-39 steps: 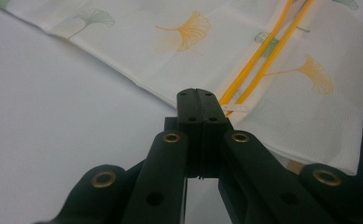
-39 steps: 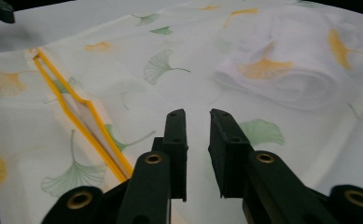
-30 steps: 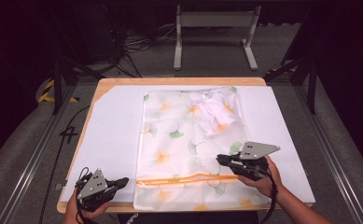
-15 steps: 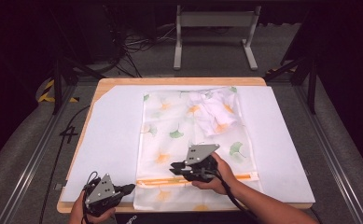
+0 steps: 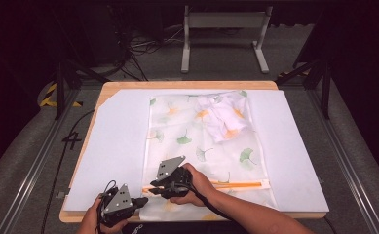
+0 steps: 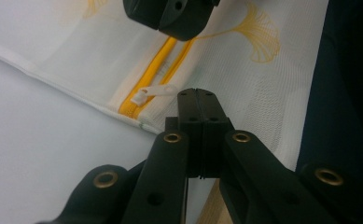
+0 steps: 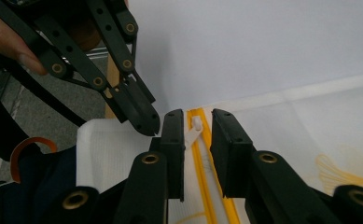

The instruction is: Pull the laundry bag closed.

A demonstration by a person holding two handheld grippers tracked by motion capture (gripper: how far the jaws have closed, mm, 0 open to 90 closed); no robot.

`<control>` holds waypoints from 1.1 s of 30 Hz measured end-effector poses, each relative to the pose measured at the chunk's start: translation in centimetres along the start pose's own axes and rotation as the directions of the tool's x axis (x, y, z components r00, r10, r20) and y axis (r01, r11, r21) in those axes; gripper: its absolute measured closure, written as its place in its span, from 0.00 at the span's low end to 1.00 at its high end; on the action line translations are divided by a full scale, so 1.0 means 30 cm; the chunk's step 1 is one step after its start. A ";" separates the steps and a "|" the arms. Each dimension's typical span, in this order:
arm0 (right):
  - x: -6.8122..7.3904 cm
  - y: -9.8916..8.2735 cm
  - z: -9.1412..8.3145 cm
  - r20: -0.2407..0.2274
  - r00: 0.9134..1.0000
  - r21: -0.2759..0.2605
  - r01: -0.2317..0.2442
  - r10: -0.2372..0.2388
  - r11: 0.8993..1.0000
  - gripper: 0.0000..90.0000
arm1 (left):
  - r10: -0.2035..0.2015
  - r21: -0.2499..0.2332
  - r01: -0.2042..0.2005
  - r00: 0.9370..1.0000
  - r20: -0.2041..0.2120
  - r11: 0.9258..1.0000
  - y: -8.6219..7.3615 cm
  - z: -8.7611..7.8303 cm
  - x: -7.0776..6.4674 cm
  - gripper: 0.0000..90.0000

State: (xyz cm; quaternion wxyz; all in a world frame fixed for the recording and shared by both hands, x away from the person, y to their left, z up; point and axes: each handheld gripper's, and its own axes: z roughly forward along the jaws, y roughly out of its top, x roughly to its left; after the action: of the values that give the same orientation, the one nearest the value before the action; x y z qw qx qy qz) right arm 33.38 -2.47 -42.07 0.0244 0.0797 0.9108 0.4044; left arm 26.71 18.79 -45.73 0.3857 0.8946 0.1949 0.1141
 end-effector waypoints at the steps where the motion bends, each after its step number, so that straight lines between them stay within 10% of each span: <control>1: 0.001 0.003 0.007 -0.004 1.000 0.005 -0.001 0.001 1.000 0.83 | 0.001 0.004 -0.001 1.000 0.002 1.000 -0.004 0.001 0.002 1.00; 12: -0.013 0.002 0.106 0.000 0.999 0.079 -0.054 0.055 0.995 0.70 | -0.025 -0.007 0.025 0.999 0.041 1.000 -0.012 0.000 0.019 1.00; 21: -0.038 0.004 0.119 -0.029 0.997 0.102 -0.071 0.074 0.992 0.95 | -0.023 -0.008 0.024 0.999 0.048 1.000 -0.015 -0.001 0.023 1.00; 33: -0.050 0.001 0.096 -0.085 0.989 0.098 -0.114 0.123 0.989 1.00 | -0.030 -0.004 0.031 0.999 0.042 1.000 -0.012 0.000 0.021 1.00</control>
State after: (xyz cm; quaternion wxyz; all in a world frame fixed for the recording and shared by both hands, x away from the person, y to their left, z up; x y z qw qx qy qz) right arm 35.16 -0.57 -44.01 -0.0449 0.1164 0.9224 0.3654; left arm 27.18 19.29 -45.96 0.3934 0.8928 0.2002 0.0899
